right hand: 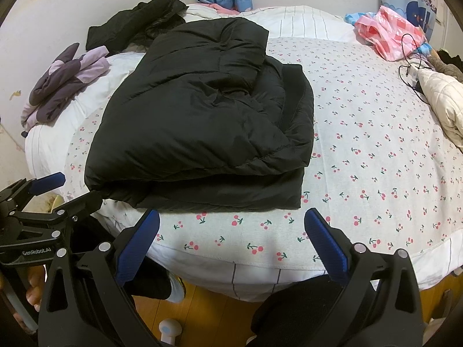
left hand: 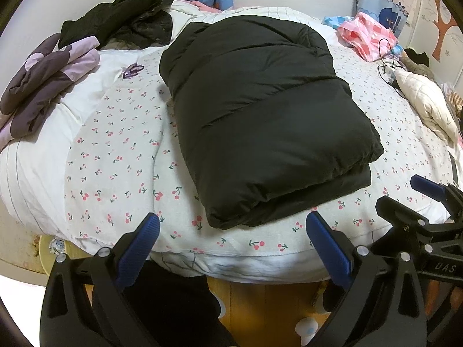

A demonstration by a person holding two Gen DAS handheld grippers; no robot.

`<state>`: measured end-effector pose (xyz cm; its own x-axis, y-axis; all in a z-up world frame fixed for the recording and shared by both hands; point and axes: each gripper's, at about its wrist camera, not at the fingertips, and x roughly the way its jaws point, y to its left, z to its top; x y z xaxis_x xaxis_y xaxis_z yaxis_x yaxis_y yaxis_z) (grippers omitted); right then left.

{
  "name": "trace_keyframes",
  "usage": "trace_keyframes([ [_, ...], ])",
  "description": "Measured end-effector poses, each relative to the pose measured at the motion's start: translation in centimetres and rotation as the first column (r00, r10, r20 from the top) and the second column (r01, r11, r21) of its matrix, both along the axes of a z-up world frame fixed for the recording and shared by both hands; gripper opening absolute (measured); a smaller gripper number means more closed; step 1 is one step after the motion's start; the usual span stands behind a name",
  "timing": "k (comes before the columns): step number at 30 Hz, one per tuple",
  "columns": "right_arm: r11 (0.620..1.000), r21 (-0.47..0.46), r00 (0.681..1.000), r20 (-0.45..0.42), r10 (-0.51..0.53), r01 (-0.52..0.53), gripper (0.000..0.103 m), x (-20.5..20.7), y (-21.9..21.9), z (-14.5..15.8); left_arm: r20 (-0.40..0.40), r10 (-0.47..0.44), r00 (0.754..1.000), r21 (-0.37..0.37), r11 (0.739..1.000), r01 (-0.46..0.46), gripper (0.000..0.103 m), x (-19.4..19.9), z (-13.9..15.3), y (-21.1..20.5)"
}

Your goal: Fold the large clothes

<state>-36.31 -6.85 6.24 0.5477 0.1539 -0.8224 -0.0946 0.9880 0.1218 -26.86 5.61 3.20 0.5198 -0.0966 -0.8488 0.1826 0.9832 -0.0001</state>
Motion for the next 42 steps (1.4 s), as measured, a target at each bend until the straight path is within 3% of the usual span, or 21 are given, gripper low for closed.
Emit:
trace_keyframes([
  [21, 1.000, -0.001, 1.000, 0.000, -0.002, 0.002, 0.097, 0.07, -0.11, 0.02, -0.014, 0.020, 1.000, -0.002, 1.000, -0.020, 0.097, 0.49, -0.24, 0.07],
  [29, 1.000, 0.001, 1.000, 0.003, -0.003, 0.003, 0.097, 0.18, -0.19, 0.08, 0.004, 0.036, 0.999, 0.031, 0.999, -0.036, 0.097, 0.51, -0.15, -0.08],
  [42, 1.000, -0.004, 1.000, 0.010, 0.000, 0.000, 0.097, 0.22, 0.34, 0.49, -0.025, 0.052, 0.998, -0.014, 0.999, -0.053, 0.097, 0.67, -0.09, 0.46],
])
